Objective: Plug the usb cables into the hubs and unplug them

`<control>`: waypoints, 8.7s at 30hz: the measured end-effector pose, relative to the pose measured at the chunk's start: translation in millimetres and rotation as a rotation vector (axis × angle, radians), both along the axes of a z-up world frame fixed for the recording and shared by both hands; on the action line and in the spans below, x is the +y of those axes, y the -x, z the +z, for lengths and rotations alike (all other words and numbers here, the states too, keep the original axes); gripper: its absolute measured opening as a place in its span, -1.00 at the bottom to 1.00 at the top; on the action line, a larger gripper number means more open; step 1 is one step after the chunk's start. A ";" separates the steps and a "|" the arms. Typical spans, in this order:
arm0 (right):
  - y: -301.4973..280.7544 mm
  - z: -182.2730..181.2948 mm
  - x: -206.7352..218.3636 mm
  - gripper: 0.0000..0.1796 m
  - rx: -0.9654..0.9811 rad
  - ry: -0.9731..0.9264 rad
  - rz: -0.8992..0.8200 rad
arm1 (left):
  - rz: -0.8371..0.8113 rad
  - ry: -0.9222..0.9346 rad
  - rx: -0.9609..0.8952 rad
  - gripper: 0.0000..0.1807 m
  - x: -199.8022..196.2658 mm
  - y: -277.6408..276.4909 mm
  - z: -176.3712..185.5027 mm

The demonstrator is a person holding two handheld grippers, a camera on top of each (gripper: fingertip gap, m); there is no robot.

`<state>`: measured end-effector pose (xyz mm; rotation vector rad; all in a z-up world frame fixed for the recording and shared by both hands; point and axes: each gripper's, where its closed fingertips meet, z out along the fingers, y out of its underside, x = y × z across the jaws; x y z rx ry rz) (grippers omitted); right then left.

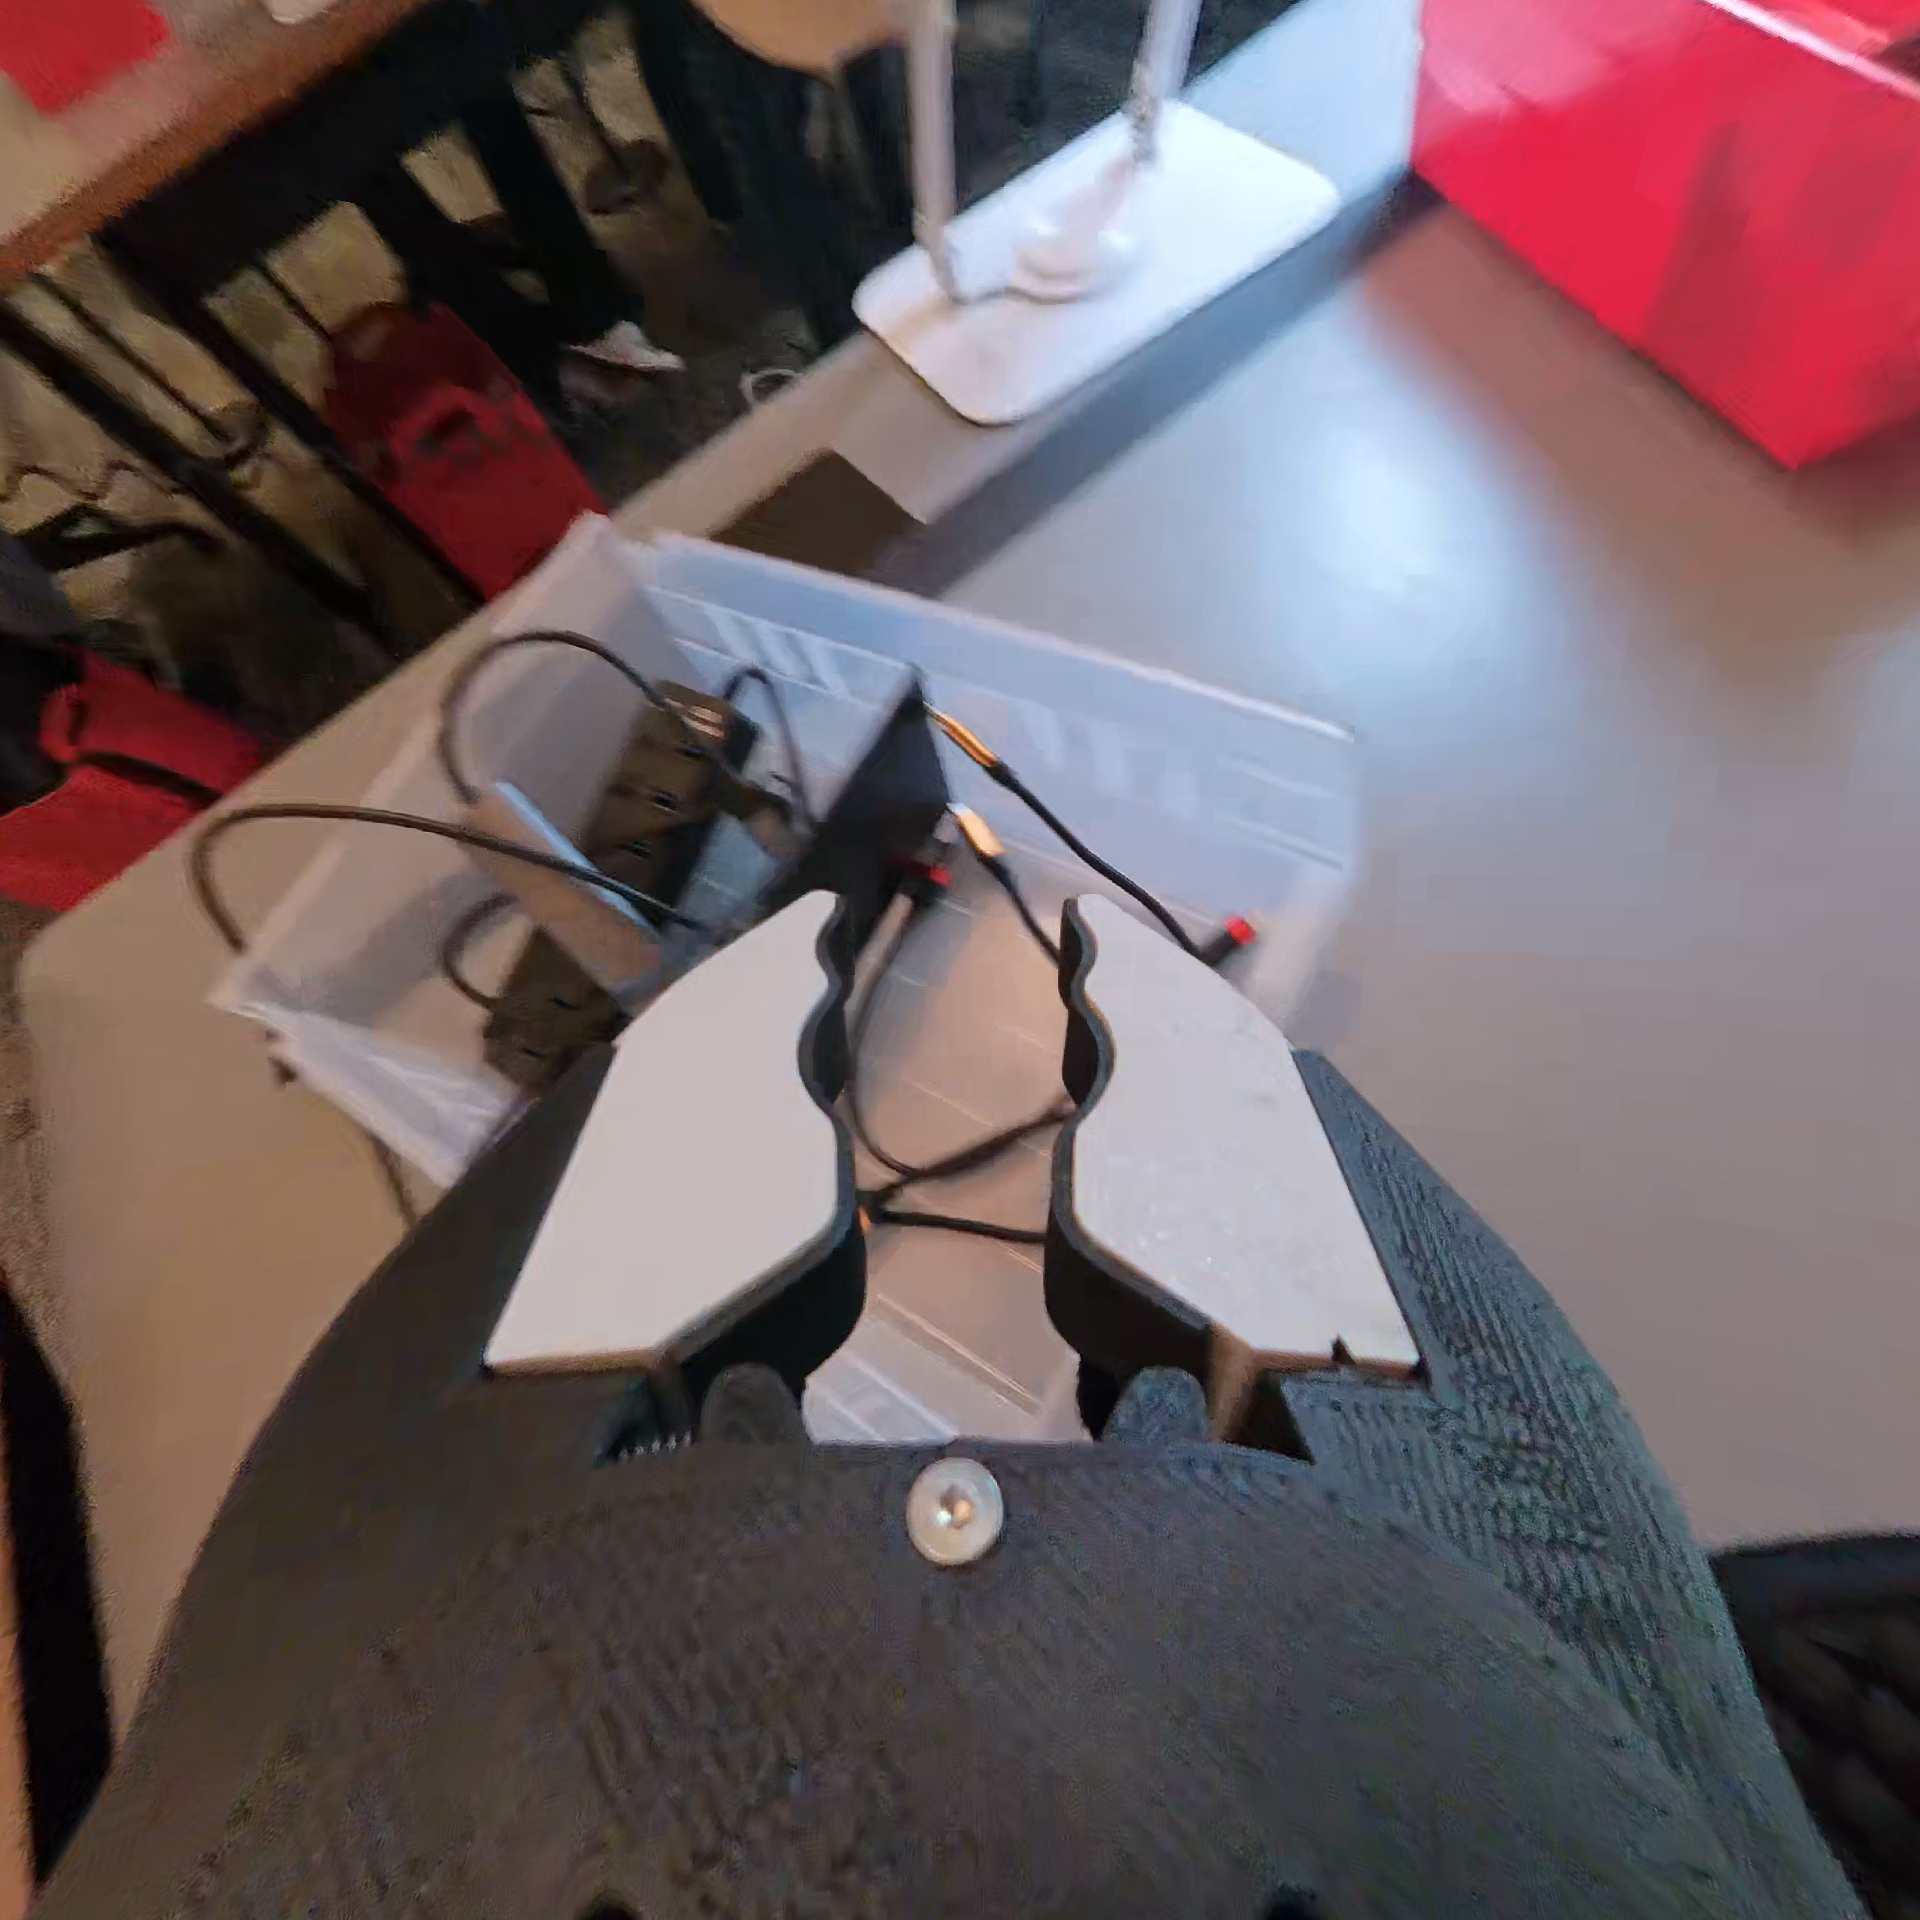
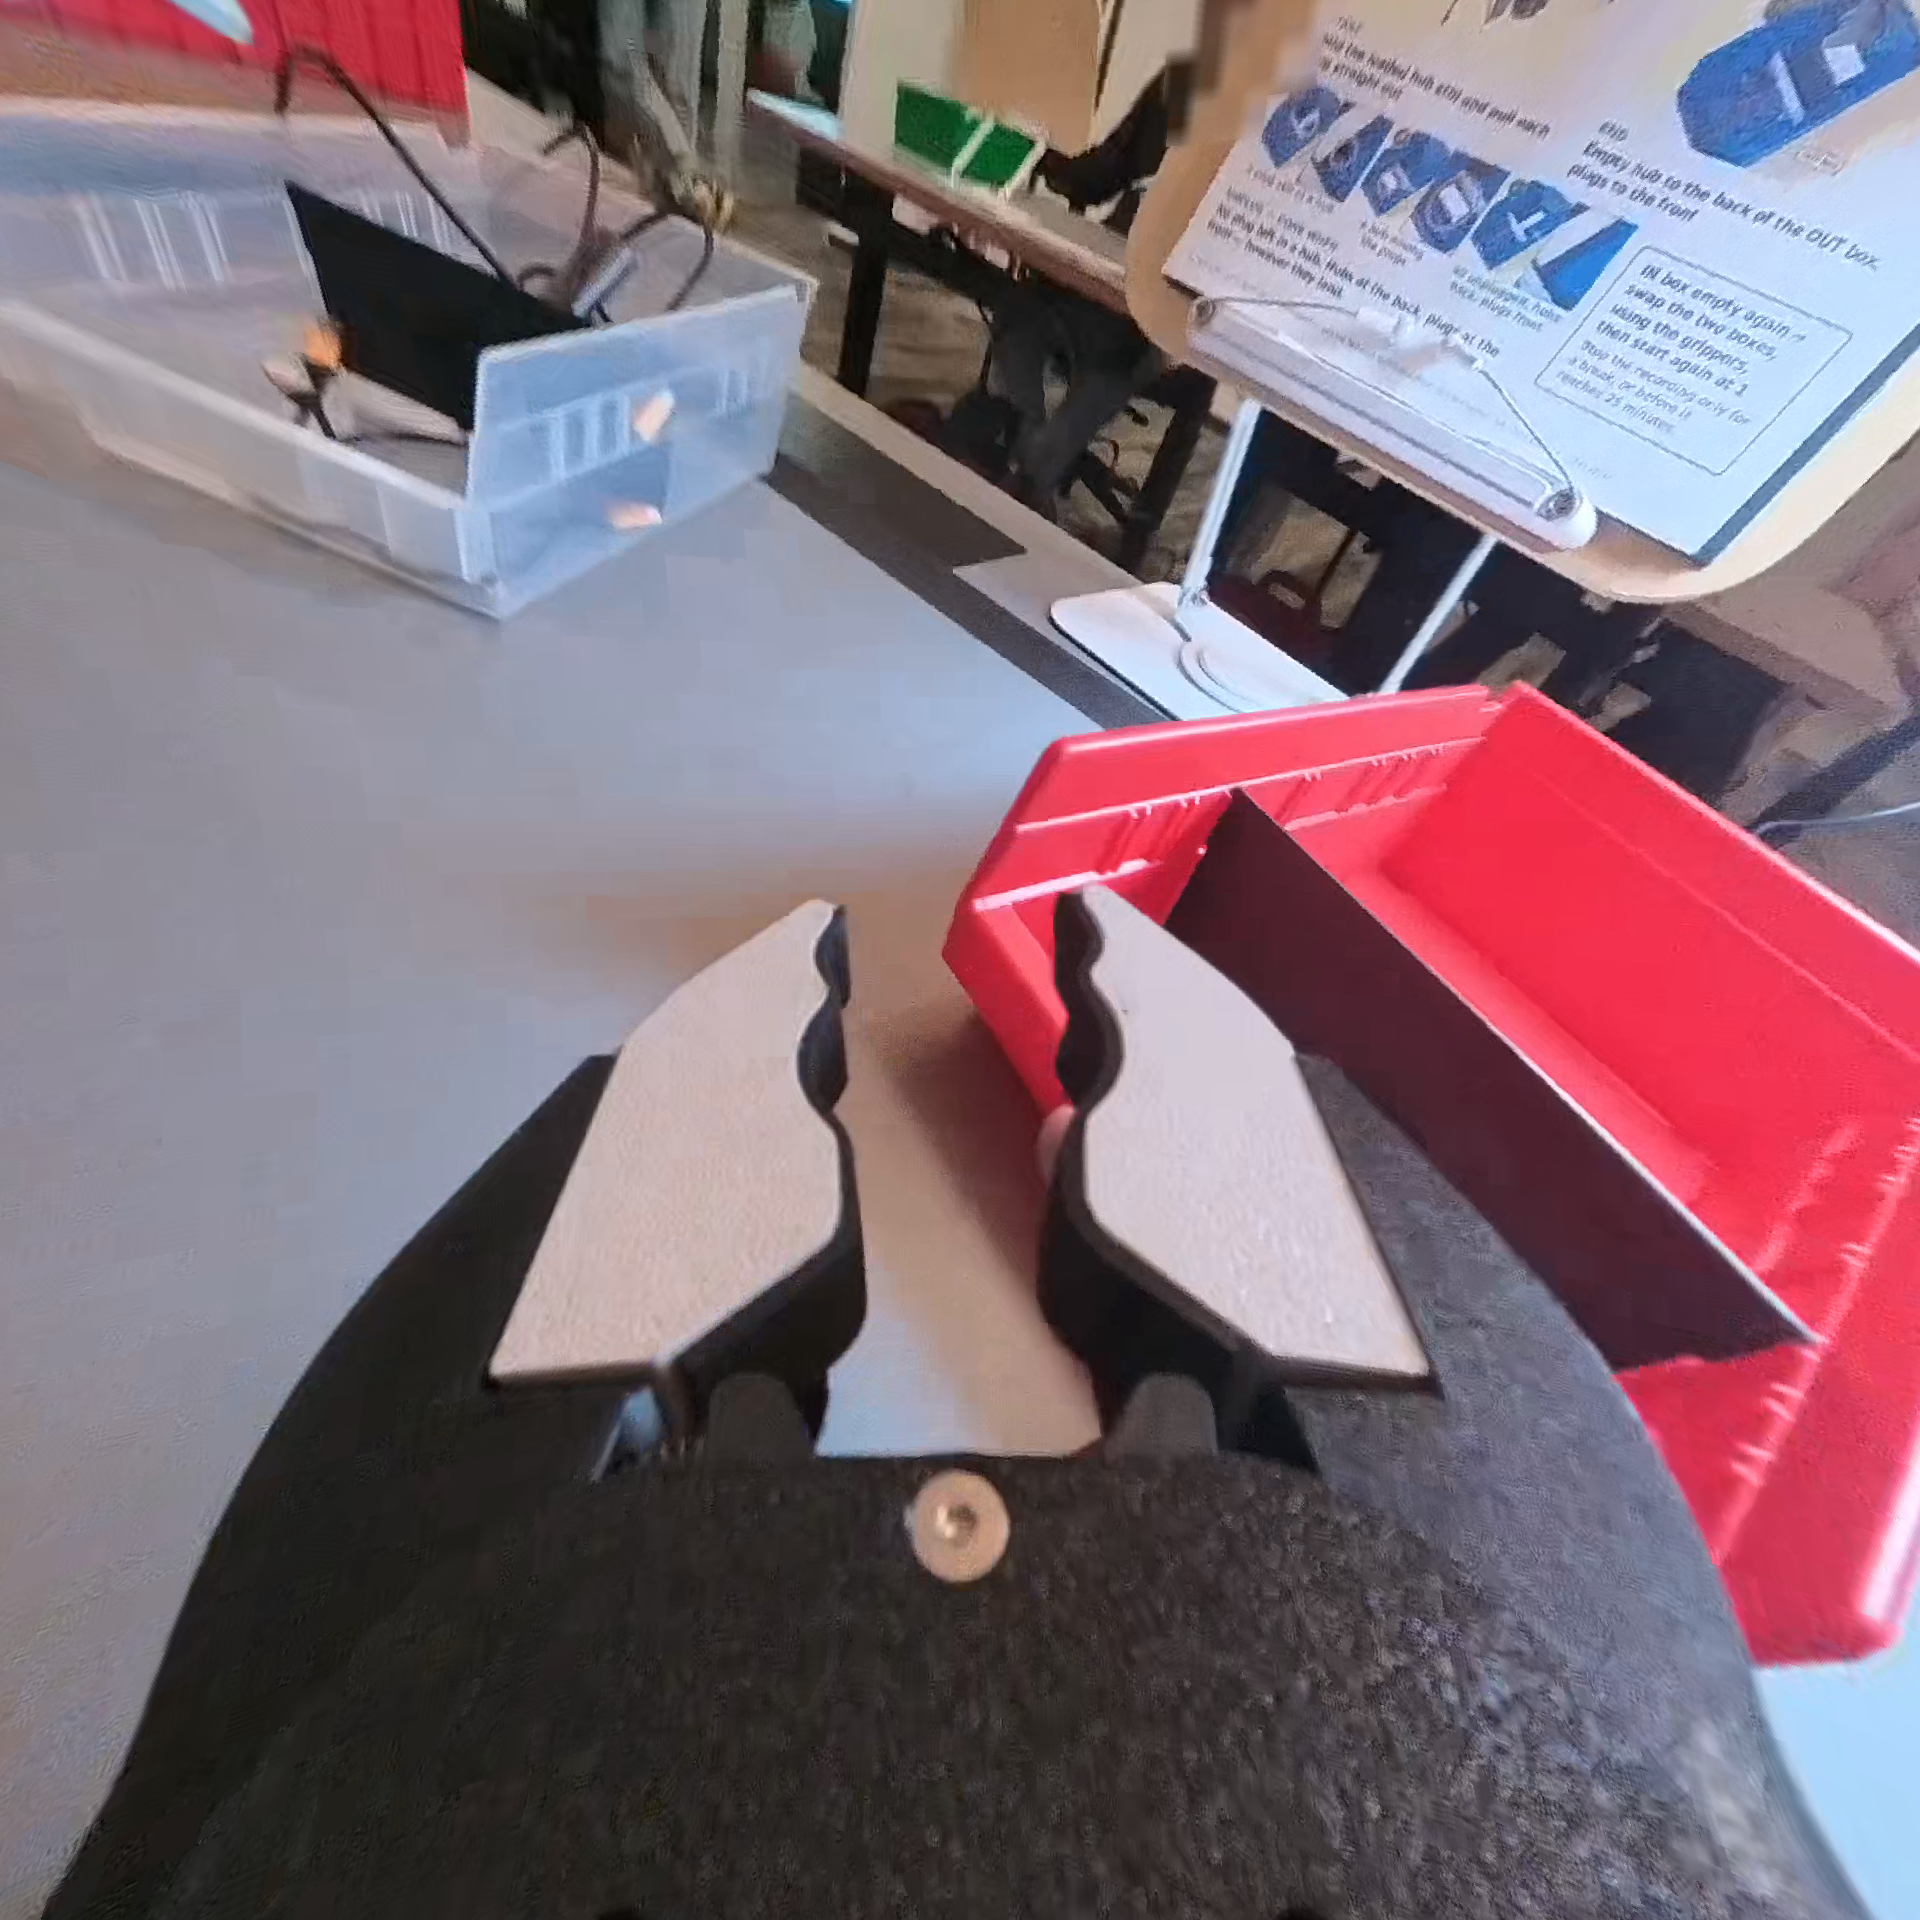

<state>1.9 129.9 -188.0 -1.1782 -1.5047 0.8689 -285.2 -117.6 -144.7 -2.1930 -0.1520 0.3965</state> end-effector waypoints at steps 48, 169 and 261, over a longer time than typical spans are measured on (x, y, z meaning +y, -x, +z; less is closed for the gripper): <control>-6.9 -9.9 2.8 -0.92 0.127 0.170 0.032 | 0.199 0.110 0.338 -0.95 81.4 185.5 67.5; -15.2 -35.2 -155.5 -0.65 -0.091 -0.121 0.746 | -1.191 -0.019 -0.293 -0.81 92.9 -308.5 -79.3; 3.6 15.6 -87.7 -0.80 0.108 -0.158 0.428 | -0.353 -0.213 -0.082 -0.75 70.1 -91.5 26.3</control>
